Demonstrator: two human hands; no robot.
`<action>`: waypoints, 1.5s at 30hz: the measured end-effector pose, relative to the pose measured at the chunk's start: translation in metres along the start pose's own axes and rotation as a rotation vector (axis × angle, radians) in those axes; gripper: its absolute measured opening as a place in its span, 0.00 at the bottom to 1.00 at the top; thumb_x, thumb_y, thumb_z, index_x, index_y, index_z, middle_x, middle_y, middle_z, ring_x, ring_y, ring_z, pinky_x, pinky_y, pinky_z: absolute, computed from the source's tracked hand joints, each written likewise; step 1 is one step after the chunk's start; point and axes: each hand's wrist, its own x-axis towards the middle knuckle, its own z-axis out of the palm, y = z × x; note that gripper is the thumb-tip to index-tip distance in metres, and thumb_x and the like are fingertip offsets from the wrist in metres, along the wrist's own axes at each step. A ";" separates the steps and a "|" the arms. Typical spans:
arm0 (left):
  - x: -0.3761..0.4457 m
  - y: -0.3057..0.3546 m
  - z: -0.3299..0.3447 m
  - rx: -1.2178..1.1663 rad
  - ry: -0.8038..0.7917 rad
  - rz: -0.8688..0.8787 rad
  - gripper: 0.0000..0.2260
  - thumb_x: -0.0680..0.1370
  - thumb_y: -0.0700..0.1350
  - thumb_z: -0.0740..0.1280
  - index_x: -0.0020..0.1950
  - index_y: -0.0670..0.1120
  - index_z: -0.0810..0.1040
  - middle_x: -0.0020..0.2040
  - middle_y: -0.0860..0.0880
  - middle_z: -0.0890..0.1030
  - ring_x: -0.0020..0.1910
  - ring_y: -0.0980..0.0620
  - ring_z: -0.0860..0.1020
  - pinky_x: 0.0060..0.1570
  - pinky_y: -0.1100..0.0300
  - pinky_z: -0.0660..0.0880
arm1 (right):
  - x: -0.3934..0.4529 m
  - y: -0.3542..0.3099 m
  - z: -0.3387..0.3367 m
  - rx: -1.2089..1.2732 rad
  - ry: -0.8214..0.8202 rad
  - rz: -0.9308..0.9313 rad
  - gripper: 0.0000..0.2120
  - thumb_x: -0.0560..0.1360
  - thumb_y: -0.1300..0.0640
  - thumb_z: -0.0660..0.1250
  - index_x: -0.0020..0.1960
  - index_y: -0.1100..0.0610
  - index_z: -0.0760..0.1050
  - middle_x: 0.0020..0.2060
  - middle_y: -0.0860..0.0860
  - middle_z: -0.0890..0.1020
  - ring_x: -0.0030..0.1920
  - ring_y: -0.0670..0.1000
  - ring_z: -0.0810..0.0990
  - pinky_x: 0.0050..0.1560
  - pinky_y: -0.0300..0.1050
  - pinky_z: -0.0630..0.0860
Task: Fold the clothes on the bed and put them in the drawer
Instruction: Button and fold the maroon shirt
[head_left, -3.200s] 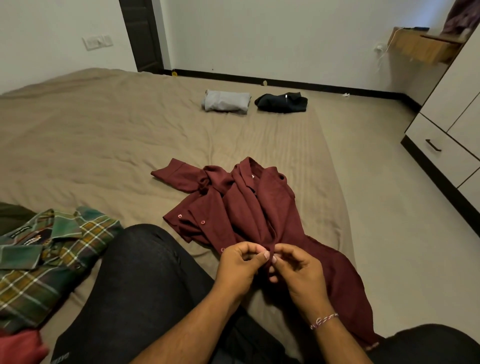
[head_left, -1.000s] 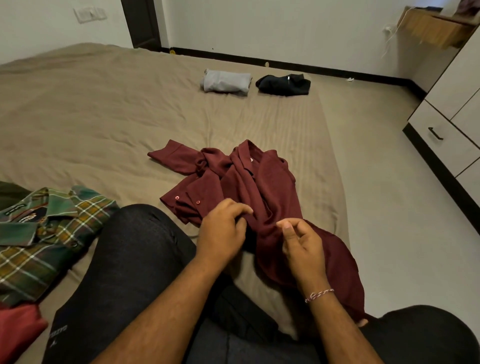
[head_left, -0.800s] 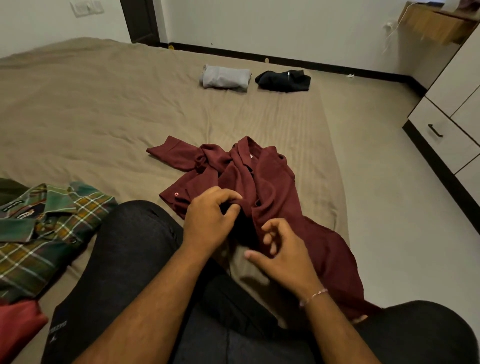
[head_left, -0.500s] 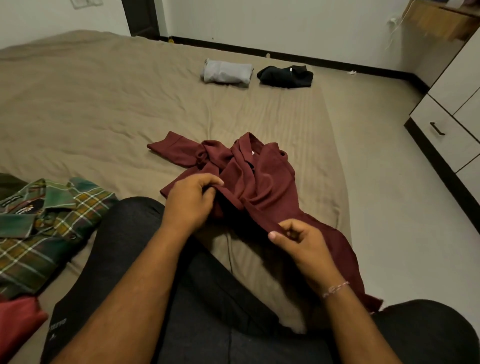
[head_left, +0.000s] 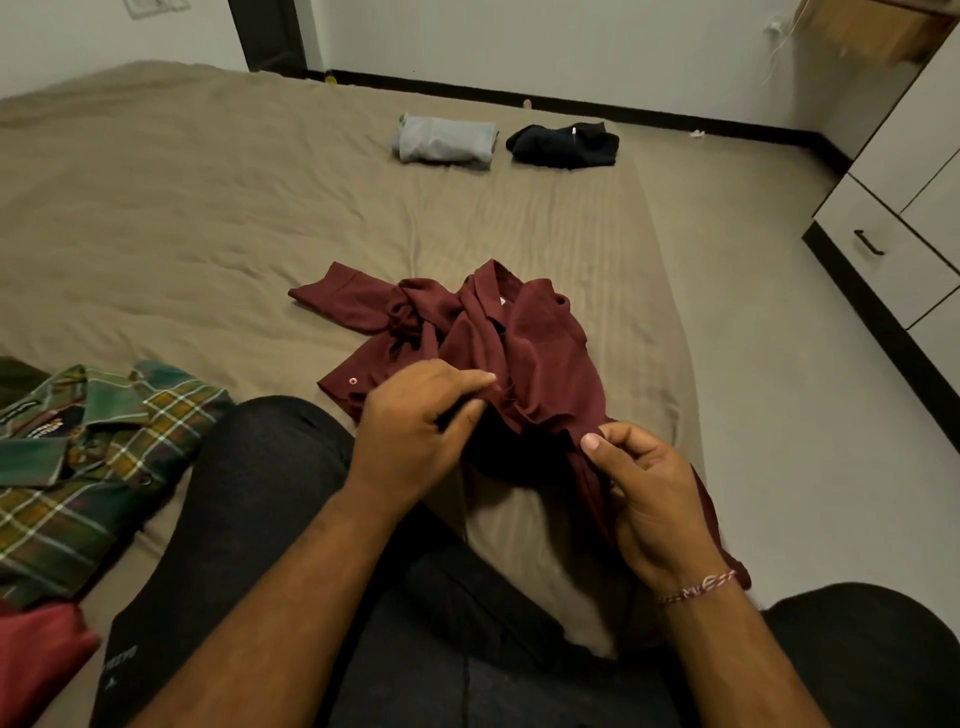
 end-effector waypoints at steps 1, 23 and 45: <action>-0.003 0.005 0.005 -0.010 -0.005 0.039 0.07 0.78 0.38 0.74 0.56 0.40 0.86 0.49 0.47 0.86 0.49 0.52 0.83 0.52 0.55 0.80 | -0.001 0.001 0.001 0.018 -0.012 -0.009 0.34 0.54 0.40 0.87 0.49 0.61 0.84 0.45 0.60 0.86 0.46 0.54 0.85 0.52 0.43 0.83; -0.017 0.028 0.028 0.088 0.018 0.253 0.07 0.81 0.45 0.72 0.51 0.43 0.88 0.44 0.49 0.85 0.39 0.50 0.79 0.36 0.48 0.72 | -0.014 -0.006 0.018 -0.126 -0.037 -0.205 0.13 0.69 0.57 0.75 0.52 0.60 0.83 0.46 0.55 0.87 0.48 0.53 0.87 0.51 0.43 0.83; -0.018 0.014 0.042 -0.163 -0.341 -0.019 0.15 0.78 0.46 0.70 0.64 0.46 0.81 0.57 0.53 0.81 0.57 0.57 0.79 0.56 0.57 0.78 | 0.020 0.010 -0.005 -0.390 -0.244 -0.232 0.05 0.76 0.69 0.73 0.50 0.63 0.81 0.44 0.58 0.84 0.45 0.52 0.82 0.49 0.45 0.80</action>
